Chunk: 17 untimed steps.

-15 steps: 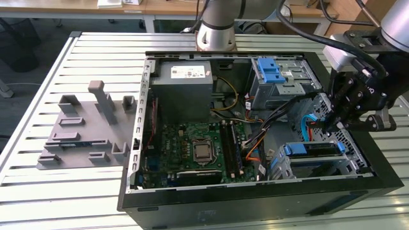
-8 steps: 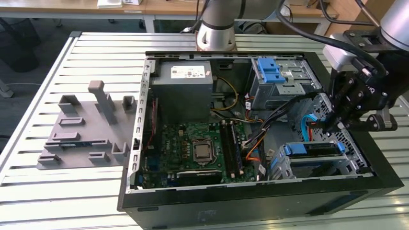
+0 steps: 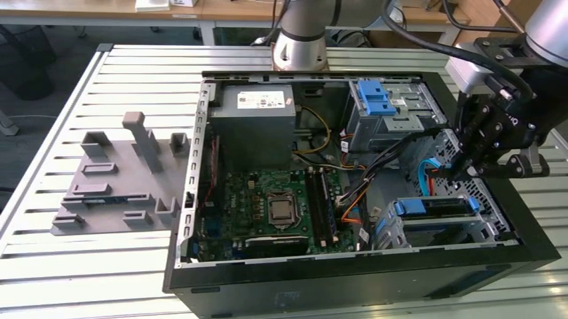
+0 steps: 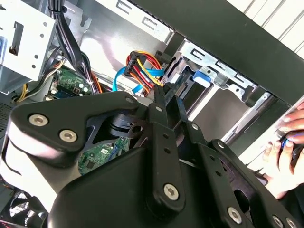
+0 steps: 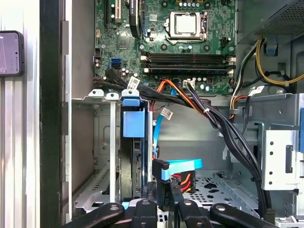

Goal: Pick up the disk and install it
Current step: 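Insert the first disk wire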

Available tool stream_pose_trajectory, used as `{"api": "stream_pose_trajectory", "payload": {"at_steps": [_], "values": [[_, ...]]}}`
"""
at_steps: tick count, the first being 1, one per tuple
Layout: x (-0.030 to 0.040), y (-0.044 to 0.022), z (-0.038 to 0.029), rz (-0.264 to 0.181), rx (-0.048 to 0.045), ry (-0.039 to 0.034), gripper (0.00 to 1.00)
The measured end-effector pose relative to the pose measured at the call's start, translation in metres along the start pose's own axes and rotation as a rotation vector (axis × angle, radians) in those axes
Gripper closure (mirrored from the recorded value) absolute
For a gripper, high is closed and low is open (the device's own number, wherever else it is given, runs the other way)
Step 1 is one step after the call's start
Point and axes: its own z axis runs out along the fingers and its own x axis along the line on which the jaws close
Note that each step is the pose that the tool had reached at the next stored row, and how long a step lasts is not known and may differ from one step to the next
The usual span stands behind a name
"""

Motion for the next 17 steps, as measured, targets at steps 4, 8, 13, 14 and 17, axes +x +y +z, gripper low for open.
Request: {"api": "stream_pose_trajectory", "payload": {"at_steps": [4,8,13,14,17], "values": [[-0.0003,0.0,0.0,0.0,0.0,0.0,0.75],[-0.0005,0.0,0.0001,0.0,0.0002,0.0024,0.75],[-0.0017,0.0001,0.0,0.0,0.0003,0.006,0.75],[-0.0023,0.0002,0.0,0.0,0.0003,0.0061,0.75],[-0.0042,0.0021,0.0,0.0,0.0003,0.0061,0.75]]}}
